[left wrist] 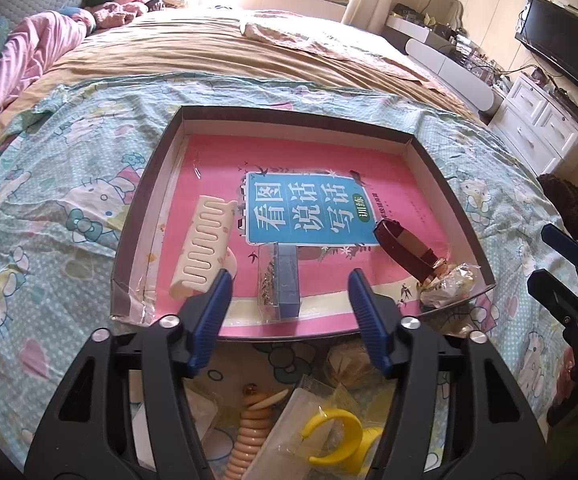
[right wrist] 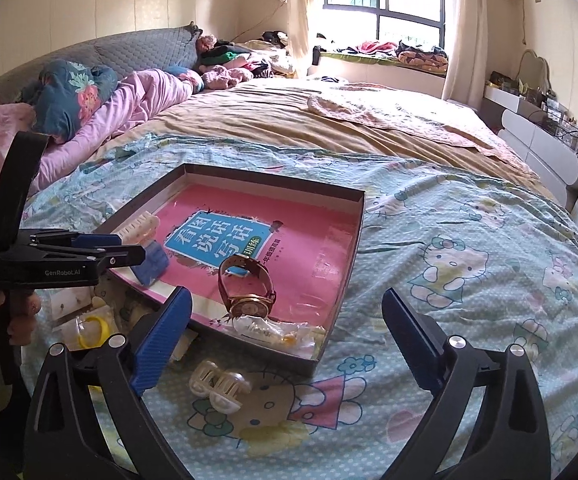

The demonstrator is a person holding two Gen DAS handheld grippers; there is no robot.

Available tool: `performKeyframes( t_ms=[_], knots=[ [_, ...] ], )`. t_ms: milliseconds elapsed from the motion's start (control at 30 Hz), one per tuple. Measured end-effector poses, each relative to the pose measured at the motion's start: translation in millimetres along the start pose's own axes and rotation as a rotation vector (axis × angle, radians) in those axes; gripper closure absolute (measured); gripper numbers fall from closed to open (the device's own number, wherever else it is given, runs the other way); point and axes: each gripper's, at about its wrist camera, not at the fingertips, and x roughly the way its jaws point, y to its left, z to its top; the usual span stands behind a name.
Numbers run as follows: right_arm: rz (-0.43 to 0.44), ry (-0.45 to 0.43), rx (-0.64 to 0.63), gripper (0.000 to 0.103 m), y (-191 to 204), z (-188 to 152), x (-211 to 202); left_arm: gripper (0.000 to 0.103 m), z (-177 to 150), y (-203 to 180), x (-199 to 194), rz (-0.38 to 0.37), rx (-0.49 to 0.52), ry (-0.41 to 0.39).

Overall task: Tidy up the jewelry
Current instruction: 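Open the left gripper and lift both tools away from the tray, then move both grippers toward the clear earring card and yellow bangles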

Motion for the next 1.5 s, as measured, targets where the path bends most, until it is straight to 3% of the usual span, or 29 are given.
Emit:
performKeyframes(
  t_ms=[167, 333, 900, 1500],
  knots=[
    [-0.002, -0.017, 0.021, 0.008, -2.9, 1.6, -11.4, 0.025, 0.4, -1.8, -15.2, 0.006, -0.002, -0.030],
    [0.001, -0.038, 0.032, 0.007, -3.0, 4.5, -24.3, 0.014, -0.6, 1.9, -33.6, 0.009, -0.015, -0.062],
    [0.027, -0.099, 0.013, 0.007, 13.0, 9.4, -64.1, 0.014, -9.3, 13.5, -93.7, 0.051, -0.036, -0.167],
    [0.122, -0.076, -0.036, 0.007, 53.8, 0.3, -71.2, 0.014, -41.6, 34.9, -112.1, 0.129, -0.049, -0.151]
  ],
)
